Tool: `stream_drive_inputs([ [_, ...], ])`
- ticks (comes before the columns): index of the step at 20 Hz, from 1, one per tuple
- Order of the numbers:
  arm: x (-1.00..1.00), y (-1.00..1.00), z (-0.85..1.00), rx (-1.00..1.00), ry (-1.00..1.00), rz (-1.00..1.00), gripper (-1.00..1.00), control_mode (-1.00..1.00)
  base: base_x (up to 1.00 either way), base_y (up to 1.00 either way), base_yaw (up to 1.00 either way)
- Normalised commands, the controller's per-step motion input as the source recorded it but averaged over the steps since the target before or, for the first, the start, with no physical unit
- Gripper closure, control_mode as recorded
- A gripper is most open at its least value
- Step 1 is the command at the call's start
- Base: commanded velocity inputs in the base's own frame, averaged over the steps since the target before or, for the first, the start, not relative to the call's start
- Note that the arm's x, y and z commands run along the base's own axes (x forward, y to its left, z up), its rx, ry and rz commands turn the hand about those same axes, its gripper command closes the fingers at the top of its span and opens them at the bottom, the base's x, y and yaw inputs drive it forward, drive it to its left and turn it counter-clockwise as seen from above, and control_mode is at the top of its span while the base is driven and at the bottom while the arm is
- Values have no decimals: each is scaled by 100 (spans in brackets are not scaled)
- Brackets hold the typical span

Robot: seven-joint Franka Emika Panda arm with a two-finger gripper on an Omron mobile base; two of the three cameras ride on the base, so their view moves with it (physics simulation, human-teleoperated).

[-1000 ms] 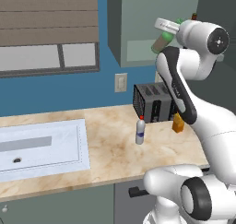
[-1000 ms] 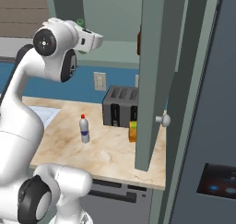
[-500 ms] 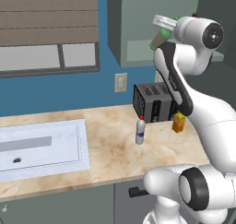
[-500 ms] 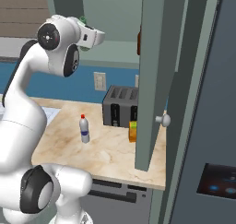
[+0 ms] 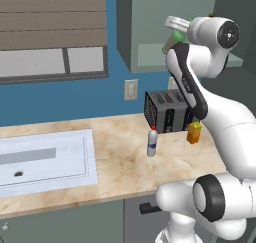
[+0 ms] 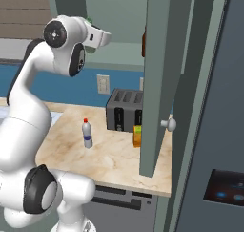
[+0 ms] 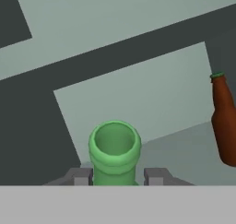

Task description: Sort all alcoholic drinks to one cabinet, and non-alcoholic drinks to the other.

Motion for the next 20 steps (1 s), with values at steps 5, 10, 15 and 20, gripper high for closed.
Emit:
stream_drive_inputs([
  [5, 10, -1, -11, 0, 5, 0, 100, -100, 0, 0, 0],
  [10, 6, 0, -21, 0, 3, 0, 100, -100, 0, 0, 0],
  [15, 5, 0, -19, 0, 0, 0, 100, -100, 0, 0, 0],
  [20, 14, 0, -12, 0, 0, 0, 100, -100, 0, 0, 0],
])
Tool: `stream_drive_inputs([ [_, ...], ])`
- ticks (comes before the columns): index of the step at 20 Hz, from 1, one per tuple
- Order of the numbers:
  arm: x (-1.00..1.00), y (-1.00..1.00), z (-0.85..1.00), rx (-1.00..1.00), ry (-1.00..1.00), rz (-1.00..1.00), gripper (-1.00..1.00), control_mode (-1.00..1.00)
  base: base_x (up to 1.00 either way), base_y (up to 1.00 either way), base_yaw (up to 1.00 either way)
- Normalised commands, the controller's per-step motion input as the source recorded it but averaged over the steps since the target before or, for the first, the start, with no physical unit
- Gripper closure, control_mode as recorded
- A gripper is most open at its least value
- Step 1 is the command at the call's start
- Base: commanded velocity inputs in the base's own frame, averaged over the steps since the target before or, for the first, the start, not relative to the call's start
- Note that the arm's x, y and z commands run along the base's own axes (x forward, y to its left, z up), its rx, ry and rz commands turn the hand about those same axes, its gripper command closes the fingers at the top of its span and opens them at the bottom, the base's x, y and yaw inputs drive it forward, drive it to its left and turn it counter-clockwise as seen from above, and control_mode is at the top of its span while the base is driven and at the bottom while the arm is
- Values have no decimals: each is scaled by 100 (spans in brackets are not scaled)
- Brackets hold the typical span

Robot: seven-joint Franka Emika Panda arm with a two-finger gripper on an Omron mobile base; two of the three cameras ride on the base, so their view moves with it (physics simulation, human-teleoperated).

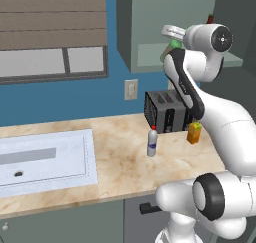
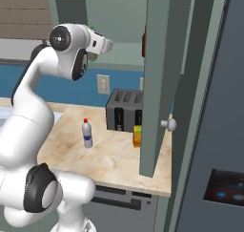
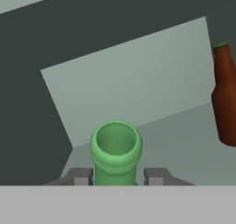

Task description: Sort all alcoholic drinks to one cabinet, and non-alcoholic drinks to the other.

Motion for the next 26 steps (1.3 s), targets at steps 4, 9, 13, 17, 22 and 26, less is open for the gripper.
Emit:
stream_drive_inputs([
  [4, 23, 0, -6, 0, 0, 0, 100, -100, 0, 0, 0],
  [9, 27, 0, 0, 0, 0, 0, 100, -100, 0, 0, 0],
  [13, 26, 0, 0, 0, 0, 0, 100, -100, 0, 0, 0],
  [17, 24, 0, 0, 0, 0, 0, 100, -100, 0, 0, 0],
  [22, 22, 0, -1, 0, 0, 0, 100, -100, 0, 0, 0],
  [26, 23, 0, -12, 0, 0, 0, 100, -100, 0, 0, 0],
])
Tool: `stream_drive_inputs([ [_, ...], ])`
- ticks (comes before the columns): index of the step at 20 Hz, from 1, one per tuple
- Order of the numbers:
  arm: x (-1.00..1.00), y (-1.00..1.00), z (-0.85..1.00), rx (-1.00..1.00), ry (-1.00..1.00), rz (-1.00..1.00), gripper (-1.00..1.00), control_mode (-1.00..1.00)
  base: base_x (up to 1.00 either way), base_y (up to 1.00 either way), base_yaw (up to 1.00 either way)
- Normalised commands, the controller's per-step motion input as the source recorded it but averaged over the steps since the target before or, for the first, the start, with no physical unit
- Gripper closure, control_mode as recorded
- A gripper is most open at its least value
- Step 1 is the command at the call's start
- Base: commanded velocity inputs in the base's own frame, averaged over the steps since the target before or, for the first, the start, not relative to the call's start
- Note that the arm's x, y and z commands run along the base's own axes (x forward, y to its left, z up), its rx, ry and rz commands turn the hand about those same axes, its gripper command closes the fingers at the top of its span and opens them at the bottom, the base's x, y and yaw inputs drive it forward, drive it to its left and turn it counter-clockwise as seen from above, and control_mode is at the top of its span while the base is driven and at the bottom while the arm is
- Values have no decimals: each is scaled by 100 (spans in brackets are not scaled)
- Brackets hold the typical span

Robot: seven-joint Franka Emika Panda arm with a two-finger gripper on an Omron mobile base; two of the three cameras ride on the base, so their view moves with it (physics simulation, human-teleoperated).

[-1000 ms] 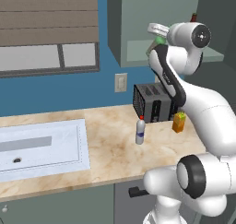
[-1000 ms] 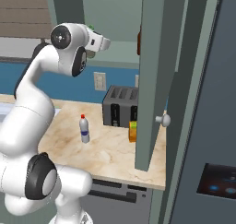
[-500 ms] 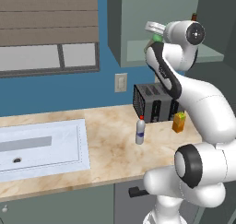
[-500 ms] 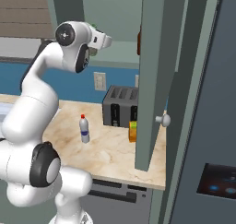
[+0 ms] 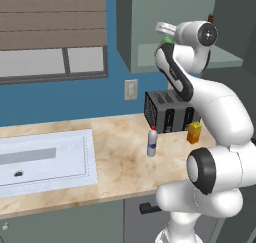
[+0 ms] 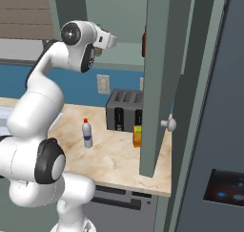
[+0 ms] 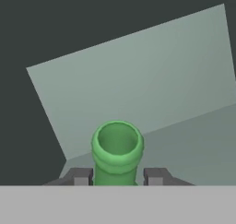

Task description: Sort all alcoholic drinks to one cabinet, and non-alcoholic drinks to the other.

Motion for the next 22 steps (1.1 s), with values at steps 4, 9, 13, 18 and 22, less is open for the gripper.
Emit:
stream_drive_inputs([
  [4, 16, 0, -15, 0, 0, 0, 100, -100, 0, 0, 0],
  [9, 7, 0, -14, 0, 0, 0, -100, -100, 0, 0, 0],
  [13, 10, 0, -6, 0, 0, 0, -100, -100, 0, 0, 0],
  [18, 19, 1, -1, 0, 0, 0, -100, -100, 0, 0, 0],
  [22, 20, 5, 0, 0, 0, 0, -100, -100, 0, 0, 0],
])
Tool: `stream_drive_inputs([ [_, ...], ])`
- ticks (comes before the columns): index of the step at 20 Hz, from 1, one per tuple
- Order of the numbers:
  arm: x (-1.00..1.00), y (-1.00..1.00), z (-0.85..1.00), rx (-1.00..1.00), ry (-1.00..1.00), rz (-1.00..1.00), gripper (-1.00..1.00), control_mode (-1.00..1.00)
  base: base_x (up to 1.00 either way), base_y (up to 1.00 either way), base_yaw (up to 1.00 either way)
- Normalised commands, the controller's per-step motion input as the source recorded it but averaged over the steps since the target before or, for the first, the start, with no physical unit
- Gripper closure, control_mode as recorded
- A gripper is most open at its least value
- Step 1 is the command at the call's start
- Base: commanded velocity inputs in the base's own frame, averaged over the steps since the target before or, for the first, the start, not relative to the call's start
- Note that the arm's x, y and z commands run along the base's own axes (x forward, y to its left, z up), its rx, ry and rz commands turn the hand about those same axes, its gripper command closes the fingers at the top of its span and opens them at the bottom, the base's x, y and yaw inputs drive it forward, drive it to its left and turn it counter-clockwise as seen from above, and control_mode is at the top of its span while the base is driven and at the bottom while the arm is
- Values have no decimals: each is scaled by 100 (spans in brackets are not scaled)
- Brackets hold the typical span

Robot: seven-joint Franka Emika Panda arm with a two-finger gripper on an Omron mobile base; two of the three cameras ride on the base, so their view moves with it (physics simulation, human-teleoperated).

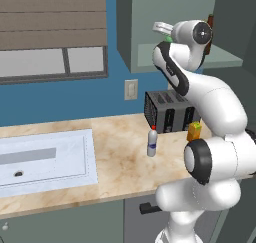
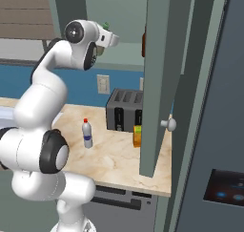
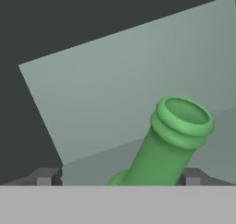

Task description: Sort all alcoholic drinks to one cabinet, and non-alcoholic drinks to the other.

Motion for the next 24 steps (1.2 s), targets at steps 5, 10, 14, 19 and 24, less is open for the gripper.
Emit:
stream_drive_inputs([
  [5, 19, 14, 0, 0, 0, 0, -100, -100, 0, 0, 0],
  [10, 10, 12, 0, 0, 0, 0, -100, -100, 0, 0, 0],
  [14, 0, 4, 0, 0, 0, 0, -100, -100, 0, 0, 0],
  [19, 0, 1, 0, 0, 0, 0, -100, -100, 0, 0, 0],
  [24, 4, 9, 0, 1, 0, 0, -100, -100, 0, 0, 0],
])
